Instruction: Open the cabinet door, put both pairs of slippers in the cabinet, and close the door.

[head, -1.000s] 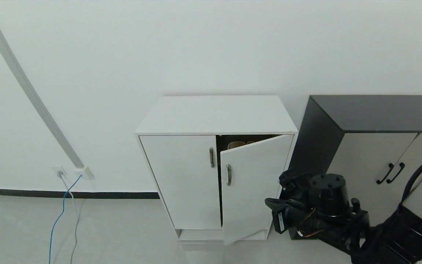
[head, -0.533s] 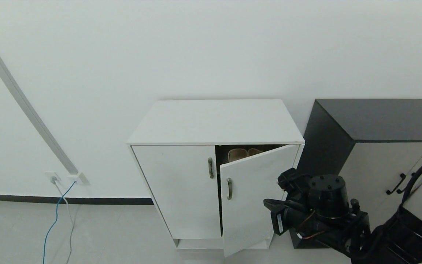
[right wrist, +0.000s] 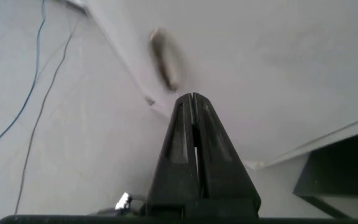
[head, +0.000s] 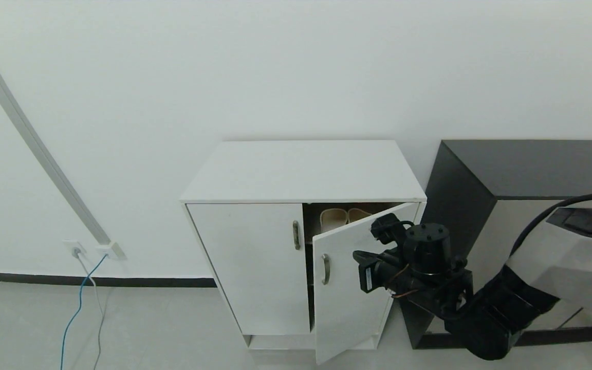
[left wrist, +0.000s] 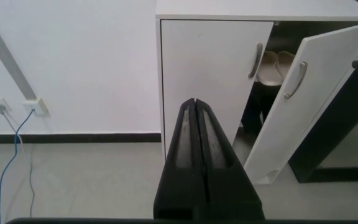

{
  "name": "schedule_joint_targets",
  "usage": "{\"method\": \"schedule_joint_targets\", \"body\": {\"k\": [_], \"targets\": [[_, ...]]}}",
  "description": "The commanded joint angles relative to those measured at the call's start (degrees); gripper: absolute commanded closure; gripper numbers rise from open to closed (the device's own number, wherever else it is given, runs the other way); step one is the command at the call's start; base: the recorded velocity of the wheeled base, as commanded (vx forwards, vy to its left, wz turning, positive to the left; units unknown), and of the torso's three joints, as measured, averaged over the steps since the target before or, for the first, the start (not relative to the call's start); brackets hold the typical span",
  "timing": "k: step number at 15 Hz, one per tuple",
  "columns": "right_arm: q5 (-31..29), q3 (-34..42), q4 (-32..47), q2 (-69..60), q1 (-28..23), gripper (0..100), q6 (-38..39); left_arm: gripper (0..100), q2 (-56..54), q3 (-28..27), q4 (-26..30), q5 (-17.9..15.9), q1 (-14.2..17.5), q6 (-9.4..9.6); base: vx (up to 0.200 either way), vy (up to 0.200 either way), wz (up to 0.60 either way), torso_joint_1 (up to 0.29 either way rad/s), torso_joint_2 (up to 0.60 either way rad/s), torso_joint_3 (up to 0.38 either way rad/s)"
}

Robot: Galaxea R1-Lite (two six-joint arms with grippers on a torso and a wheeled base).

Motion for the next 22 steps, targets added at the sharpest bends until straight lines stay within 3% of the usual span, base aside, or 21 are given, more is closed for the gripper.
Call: {"method": "schedule_joint_targets", "body": {"k": [1,6,13,22], "targets": [[-0.02,-3.34,0.09,3.99,-1.33,100,0.00,100,-0.01,0.00,-0.02,0.04,0.04,-0.04,0.000,0.000,0.00,0.000,0.00,0.000],[-0.02,-9.49,0.35,7.86,-3.44,100,0.00,100,-0.01,0.00,-0.02,0.04,0.04,0.05,0.000,0.000,0.00,0.000,0.00,0.000],[-0.02,-19.51,7.12,11.55,-5.64,100,0.00,100,-0.01,0.00,-0.02,-0.05,0.04,0.05,0.000,0.000,0.00,0.000,0.00,0.000],[-0.02,-23.73,8.26,13.66,-7.57,100,0.00,100,-0.01,0.00,-0.02,-0.05,0.04,0.05,0.000,0.000,0.00,0.000,0.00,0.000]]}}
